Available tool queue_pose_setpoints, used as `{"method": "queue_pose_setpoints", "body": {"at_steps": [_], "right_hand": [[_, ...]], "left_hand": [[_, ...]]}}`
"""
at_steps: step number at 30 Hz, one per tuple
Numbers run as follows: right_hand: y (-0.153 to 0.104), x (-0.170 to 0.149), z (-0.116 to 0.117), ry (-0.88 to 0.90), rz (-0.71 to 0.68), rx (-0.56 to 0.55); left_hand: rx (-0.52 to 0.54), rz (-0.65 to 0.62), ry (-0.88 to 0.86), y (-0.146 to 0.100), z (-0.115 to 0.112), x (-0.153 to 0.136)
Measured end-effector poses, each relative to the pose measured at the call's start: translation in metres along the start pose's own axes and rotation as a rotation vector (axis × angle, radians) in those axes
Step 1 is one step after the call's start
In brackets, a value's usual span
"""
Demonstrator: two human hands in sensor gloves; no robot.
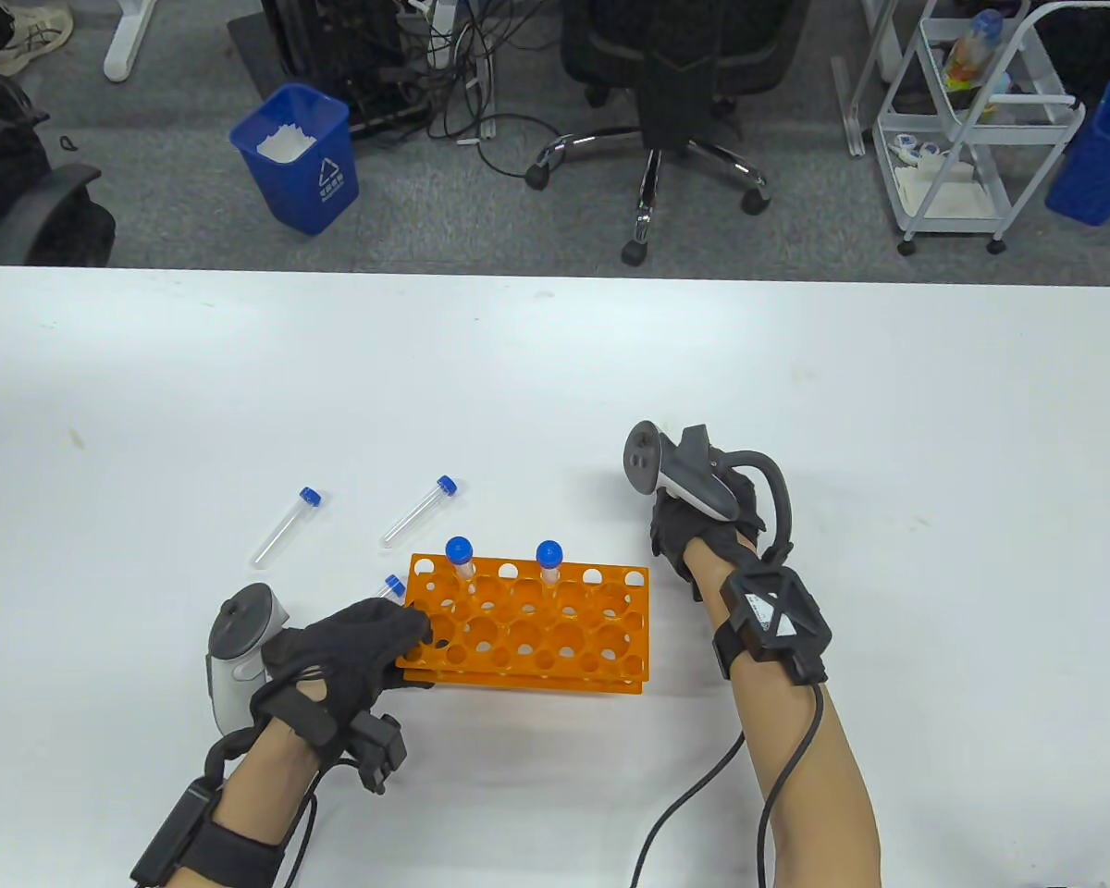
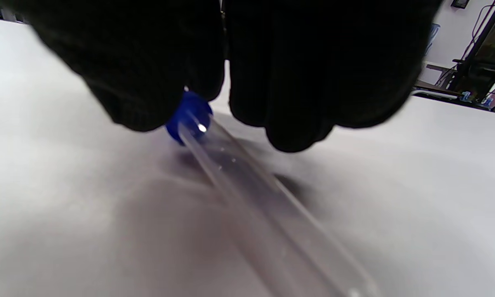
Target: Hold test tube rack and insert test tubes into grid holes one by one
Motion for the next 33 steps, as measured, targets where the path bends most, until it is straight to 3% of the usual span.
{"method": "queue_pose_setpoints", "body": {"at_steps": [7,20,33], "right_hand": [[0.004,-0.001,0.012,-0.019,0.014,-0.007],[0.002,-0.003,0.008,0.028,0.033,-0.002],[-0.037,-0.008,-0.067,0.225,-0.038,-0.189]], "left_hand": [[0.003,0.001,-0.002,0.0,0.001,0.0],[-0.001,0.003,-0.001,0.001,0.001,-0.001],[0.005,0.001,-0.002,0.0,0.001,0.0]]}}
Point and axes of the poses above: the tracker on the back of each hand, its own x axis roughly to the thumb side, its own y axis roughly from the wrist to the fingertips, z = x × y, the point moved 3 cm from there along y, roughly from the wrist to the fingertips, and after that the axes turned 13 degrees about y, right-handed, at the moved point
